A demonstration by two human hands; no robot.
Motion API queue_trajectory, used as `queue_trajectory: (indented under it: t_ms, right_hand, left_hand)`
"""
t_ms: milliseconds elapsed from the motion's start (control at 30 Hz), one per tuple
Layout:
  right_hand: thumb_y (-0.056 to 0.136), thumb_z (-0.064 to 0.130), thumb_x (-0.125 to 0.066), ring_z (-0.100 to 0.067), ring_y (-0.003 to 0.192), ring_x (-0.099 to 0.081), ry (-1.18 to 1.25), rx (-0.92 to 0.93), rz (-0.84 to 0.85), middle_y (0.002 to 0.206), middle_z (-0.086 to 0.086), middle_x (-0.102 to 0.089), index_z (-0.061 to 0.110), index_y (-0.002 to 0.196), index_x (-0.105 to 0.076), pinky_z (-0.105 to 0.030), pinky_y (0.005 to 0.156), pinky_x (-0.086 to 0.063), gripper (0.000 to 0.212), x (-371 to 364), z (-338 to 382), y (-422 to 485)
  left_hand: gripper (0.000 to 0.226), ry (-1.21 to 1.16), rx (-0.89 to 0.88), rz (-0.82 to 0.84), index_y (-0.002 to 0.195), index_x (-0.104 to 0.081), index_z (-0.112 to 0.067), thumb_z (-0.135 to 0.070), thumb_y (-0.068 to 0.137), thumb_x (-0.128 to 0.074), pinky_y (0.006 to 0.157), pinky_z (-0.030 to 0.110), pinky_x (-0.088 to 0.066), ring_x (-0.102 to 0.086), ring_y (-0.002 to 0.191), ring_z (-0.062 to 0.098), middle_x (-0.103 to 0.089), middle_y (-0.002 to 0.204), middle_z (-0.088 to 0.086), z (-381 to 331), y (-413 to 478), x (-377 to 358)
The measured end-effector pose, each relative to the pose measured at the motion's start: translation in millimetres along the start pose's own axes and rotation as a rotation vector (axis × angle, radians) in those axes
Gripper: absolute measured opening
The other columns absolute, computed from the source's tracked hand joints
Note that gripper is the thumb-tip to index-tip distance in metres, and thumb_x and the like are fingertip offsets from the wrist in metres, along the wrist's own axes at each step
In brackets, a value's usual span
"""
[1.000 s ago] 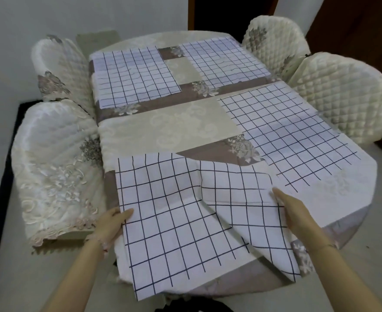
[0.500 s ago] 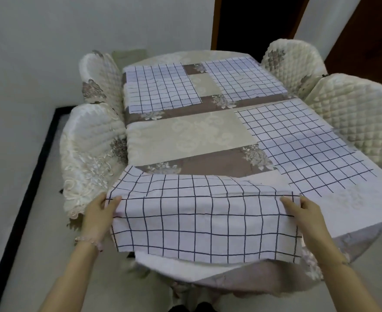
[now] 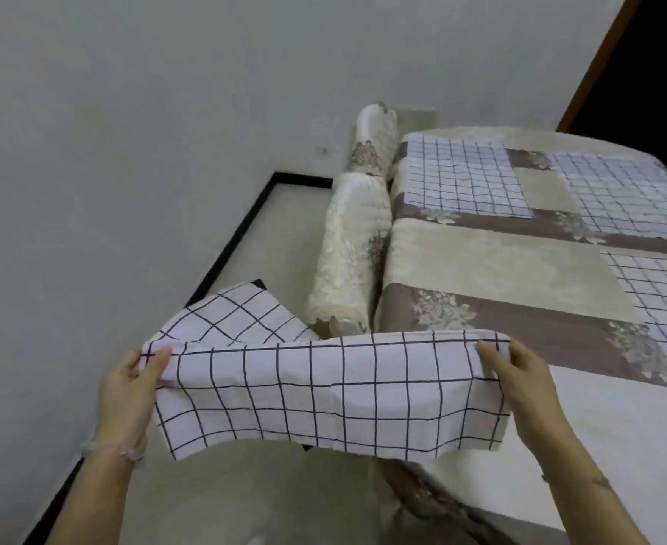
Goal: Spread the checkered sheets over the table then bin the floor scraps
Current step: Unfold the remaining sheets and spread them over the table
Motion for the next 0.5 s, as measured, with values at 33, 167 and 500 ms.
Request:
queue_trajectory:
  t_ms: [33, 167, 500]
  right_hand:
    - [0.087, 0.020, -0.062, -0.020, 0.075, -0.065, -0.012, -0.002, 0.030, 0.082, -0.003, -0.072, 0.014, 0.086, -0.069, -0.030, 0.060, -0.048, 0.009, -24.2, -1.4, -3.3]
    - [0.085, 0.022, -0.064, -0.021, 0.068, -0.055, -0.075, 0.010, 0.108, 0.065, 0.005, -0.063, 0.020, 0.064, -0.063, -0.031, 0.061, -0.042, 0.021, -123.8, -8.4, -21.5]
    - [0.086, 0.025, -0.061, -0.023, 0.084, -0.067, -0.057, -0.146, 0.233, 0.084, -0.001, -0.074, 0.019, 0.085, -0.072, -0.039, 0.072, -0.055, 0.012, -302.4, -14.0, -45.7]
  left_hand:
    - [0.013, -0.002, 0.037, -0.028, 0.098, -0.068, -0.024, -0.026, 0.088, -0.060, 0.089, 0.045, -0.051, -0.065, 0.096, 0.027, -0.070, 0.104, 0.008, 12.7, 4.3, 22.5]
    - [0.031, 0.019, 0.136, -0.111, 0.116, -0.063, -0.014, -0.029, 0.088, -0.059, 0.092, 0.050, -0.050, -0.064, 0.101, 0.032, -0.068, 0.109, 0.013, 58.2, 24.8, 114.8]
    - [0.029, 0.065, 0.246, -0.197, 0.117, -0.057, -0.002, -0.019, 0.093, -0.053, 0.072, 0.029, -0.054, -0.060, 0.090, 0.024, -0.060, 0.114, 0.016, 101.6, 85.5, 249.1]
Point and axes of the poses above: each hand's wrist, its own y-axis towards the middle knuckle, its own x-axis out of the back of the hand, z = x × y, the point moved 3 cm from there along y, towards the middle knuckle
